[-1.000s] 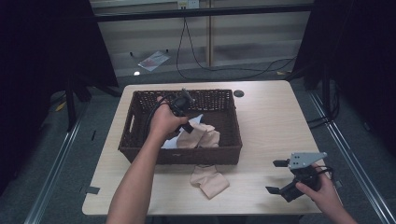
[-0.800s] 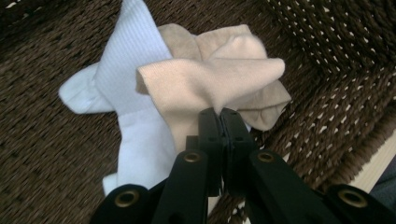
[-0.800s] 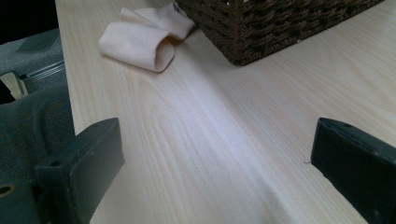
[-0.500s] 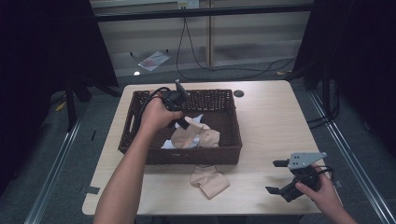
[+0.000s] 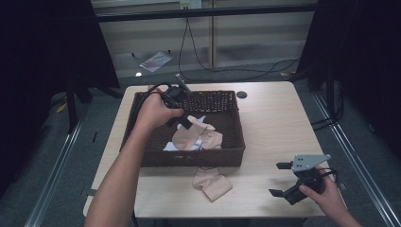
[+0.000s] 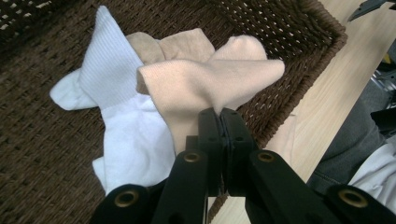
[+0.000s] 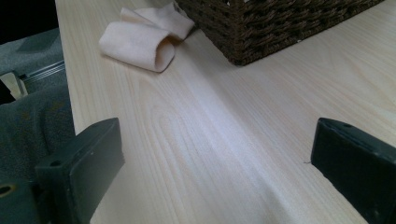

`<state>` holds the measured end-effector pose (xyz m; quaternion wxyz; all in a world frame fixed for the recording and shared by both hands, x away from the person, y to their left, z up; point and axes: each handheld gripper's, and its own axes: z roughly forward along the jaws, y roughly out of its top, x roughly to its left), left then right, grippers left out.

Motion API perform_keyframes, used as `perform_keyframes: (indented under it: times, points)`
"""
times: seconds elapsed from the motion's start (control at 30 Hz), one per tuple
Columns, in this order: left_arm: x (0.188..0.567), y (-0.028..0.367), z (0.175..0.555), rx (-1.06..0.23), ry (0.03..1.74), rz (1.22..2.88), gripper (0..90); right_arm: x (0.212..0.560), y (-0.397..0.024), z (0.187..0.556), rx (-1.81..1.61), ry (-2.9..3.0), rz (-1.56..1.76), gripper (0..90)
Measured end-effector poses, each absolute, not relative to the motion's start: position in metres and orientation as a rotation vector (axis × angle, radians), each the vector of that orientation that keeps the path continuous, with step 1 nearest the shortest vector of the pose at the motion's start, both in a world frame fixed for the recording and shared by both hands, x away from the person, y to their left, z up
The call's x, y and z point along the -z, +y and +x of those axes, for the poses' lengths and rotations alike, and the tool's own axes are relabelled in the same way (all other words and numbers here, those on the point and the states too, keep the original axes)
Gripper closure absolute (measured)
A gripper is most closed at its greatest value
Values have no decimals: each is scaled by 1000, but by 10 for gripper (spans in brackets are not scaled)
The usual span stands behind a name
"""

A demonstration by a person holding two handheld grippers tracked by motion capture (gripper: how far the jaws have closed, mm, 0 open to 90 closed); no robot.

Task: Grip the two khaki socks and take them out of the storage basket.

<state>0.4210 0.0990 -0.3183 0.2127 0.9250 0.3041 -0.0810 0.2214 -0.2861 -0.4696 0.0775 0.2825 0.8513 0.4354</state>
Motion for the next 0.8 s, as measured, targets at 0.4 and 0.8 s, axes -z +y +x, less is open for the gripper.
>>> perform_keyframes:
  times: [0.4, 0.8]
  points:
    - [290, 103, 412, 228, 799, 2576, 885, 470, -286, 221, -1308, 2549, 850, 23]
    - [271, 98, 396, 266, 722, 2608, 885, 471, -285, 222, -1298, 2554, 849, 23]
